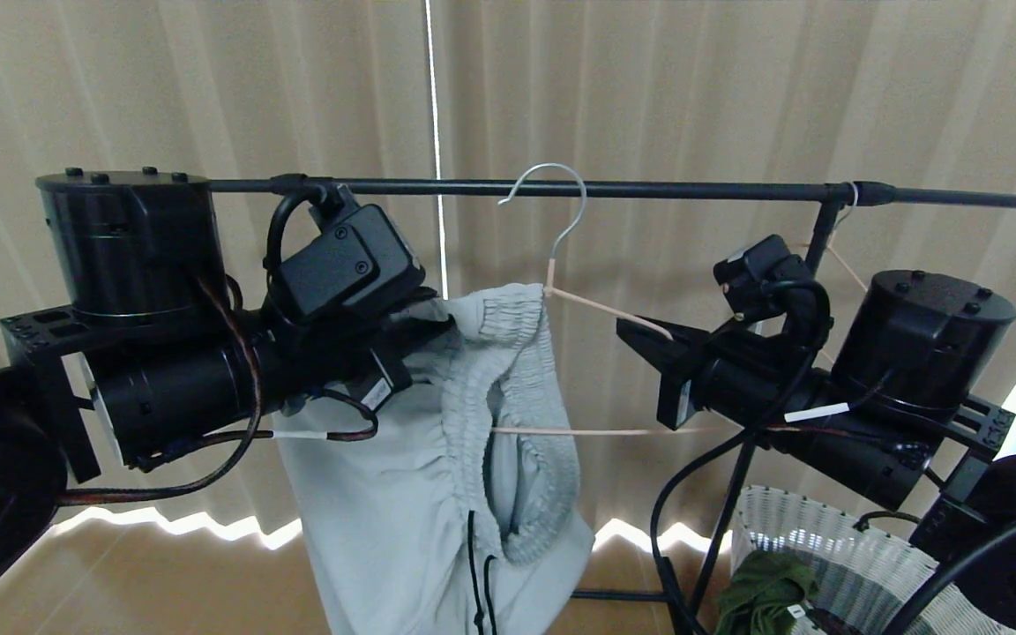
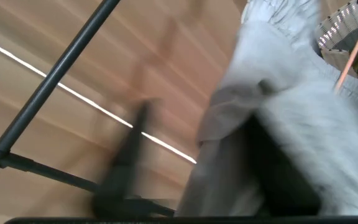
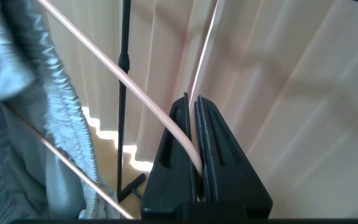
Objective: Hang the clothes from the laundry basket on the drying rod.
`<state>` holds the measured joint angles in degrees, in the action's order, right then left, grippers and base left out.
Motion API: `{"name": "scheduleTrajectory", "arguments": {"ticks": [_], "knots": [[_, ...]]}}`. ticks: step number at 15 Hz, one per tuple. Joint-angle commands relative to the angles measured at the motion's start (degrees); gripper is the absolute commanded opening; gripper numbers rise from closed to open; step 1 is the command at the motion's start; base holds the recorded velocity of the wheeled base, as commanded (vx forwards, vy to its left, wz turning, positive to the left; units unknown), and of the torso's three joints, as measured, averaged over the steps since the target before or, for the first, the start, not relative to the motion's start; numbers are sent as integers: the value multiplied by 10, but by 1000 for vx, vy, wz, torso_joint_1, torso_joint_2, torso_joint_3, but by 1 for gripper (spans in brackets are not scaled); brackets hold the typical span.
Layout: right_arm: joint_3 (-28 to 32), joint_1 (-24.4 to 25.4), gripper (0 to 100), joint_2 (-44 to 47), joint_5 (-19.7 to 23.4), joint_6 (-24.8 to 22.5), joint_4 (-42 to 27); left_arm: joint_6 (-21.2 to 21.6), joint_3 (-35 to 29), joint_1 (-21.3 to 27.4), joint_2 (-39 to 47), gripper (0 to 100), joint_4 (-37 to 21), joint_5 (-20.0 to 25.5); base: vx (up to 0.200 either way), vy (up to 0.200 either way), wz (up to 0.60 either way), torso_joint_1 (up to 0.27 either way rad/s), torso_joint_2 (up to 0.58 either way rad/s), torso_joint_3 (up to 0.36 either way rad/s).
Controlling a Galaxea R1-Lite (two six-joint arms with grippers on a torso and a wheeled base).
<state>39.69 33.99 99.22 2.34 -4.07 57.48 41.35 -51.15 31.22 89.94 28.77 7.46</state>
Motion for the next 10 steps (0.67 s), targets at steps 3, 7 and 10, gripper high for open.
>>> {"name": "scheduleTrajectory", "arguments": {"ticks": [3, 7, 10], "knots": [[4, 0, 0, -4, 1, 0, 1, 0, 9, 0, -1, 0, 3, 0, 0, 0, 0, 0, 0, 0], [5, -1, 0, -5, 0, 0, 1, -6, 15, -1, -11, 0, 6, -3, 0, 0, 0, 0, 0, 0], [4, -1, 0, -5, -1, -1, 0, -14, 16, -1, -16, 0, 6, -5, 0, 0, 0, 0, 0, 0]]}}
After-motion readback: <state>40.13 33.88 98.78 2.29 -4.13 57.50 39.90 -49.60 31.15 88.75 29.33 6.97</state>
